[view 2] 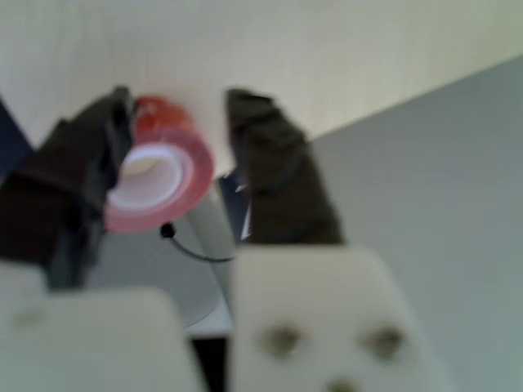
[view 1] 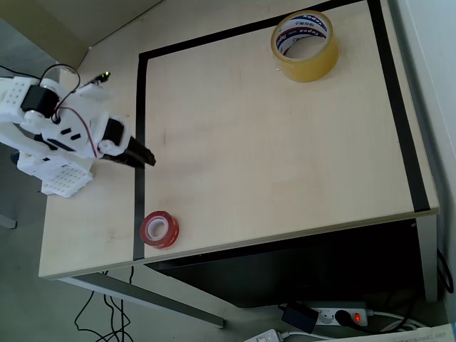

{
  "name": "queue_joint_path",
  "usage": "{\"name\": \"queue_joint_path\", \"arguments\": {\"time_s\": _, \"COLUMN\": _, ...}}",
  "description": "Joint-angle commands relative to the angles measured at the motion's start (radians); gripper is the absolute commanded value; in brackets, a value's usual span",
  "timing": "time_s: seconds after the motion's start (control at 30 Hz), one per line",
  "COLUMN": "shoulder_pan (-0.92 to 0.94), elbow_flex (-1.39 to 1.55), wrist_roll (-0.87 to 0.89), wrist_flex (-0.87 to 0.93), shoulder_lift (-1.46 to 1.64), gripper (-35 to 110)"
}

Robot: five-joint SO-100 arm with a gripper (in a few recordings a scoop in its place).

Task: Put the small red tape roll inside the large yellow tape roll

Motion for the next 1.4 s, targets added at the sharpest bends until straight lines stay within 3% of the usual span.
{"name": "queue_joint_path", "arguments": {"time_s": 0.0, "shoulder_pan": 0.066, "elbow_flex": -0.009, "wrist_roll": -0.048, "wrist_flex": 0.008, "shoulder_lift": 0.026, "gripper": 17}}
{"name": "queue_joint_path", "arguments": {"time_s": 0.4, "shoulder_pan": 0.279, "elbow_flex": 0.038, "wrist_roll": -0.141, "wrist_flex": 0.114, "shoulder_lift": 0.127, "gripper": 20}}
{"name": "queue_joint_path", "arguments": {"time_s": 0.7, "shoulder_pan": 0.393, "elbow_flex": 0.137, "wrist_roll": -0.38, "wrist_flex": 0.178, "shoulder_lift": 0.23, "gripper": 21}}
{"name": "queue_joint_path", "arguments": {"time_s": 1.07, "shoulder_pan": 0.578, "elbow_flex": 0.124, "wrist_roll": -0.517, "wrist_flex": 0.025, "shoulder_lift": 0.008, "gripper": 21}}
{"name": "queue_joint_path", "arguments": {"time_s": 1.37, "shoulder_pan": 0.548, "elbow_flex": 0.133, "wrist_roll": -0.549, "wrist_flex": -0.091, "shoulder_lift": -0.098, "gripper": 21}}
